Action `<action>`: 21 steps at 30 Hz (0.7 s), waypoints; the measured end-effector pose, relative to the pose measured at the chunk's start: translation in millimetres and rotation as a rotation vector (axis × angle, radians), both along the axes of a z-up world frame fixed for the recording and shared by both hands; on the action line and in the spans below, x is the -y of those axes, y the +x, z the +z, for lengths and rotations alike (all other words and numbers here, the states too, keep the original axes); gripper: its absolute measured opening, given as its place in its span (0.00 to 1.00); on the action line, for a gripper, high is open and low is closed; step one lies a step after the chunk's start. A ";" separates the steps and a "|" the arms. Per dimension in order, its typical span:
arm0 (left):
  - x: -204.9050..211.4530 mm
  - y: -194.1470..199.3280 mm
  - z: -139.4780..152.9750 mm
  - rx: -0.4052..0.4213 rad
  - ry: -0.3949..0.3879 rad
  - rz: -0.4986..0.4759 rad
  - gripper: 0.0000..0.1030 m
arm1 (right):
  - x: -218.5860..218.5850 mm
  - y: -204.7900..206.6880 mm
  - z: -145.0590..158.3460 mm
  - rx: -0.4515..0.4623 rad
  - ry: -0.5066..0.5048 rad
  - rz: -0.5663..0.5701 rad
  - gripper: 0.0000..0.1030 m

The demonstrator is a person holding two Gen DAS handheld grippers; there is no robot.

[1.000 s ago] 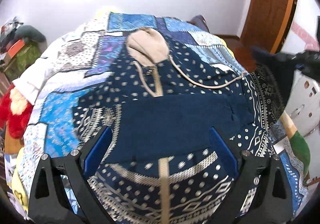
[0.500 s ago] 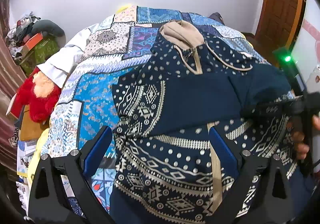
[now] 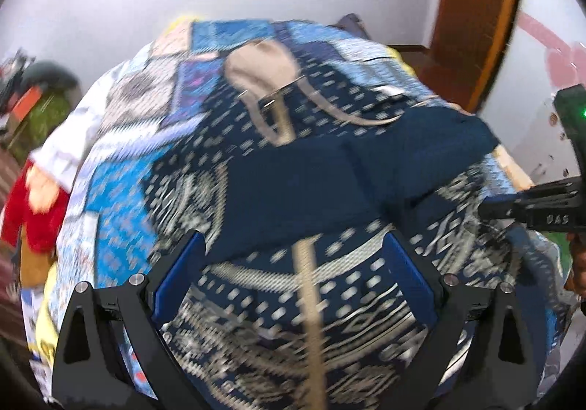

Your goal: Fold large clothes

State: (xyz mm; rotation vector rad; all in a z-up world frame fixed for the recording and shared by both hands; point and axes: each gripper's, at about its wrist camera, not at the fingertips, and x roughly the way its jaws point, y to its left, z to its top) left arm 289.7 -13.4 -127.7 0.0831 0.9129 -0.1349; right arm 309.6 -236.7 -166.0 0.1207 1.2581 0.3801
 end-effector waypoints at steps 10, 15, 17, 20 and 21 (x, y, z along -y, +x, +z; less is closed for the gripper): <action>158.8 60.8 2.7 -0.003 0.053 -0.301 0.95 | 132.1 -27.4 38.8 0.188 -0.159 -0.263 0.09; 239.1 91.3 -41.1 -0.103 0.128 -0.425 0.95 | 173.7 -35.3 28.6 0.158 -0.120 -0.341 0.09; 259.7 99.7 -57.9 -0.124 0.167 -0.446 0.81 | 183.9 -39.5 22.4 0.149 -0.120 -0.367 0.09; 282.7 109.9 -76.1 -0.116 0.249 -0.461 0.65 | 192.4 -45.1 13.4 0.130 -0.118 -0.384 0.09; 286.3 112.5 -78.2 -0.095 0.264 -0.460 0.62 | 192.9 -46.5 10.6 0.124 -0.119 -0.385 0.09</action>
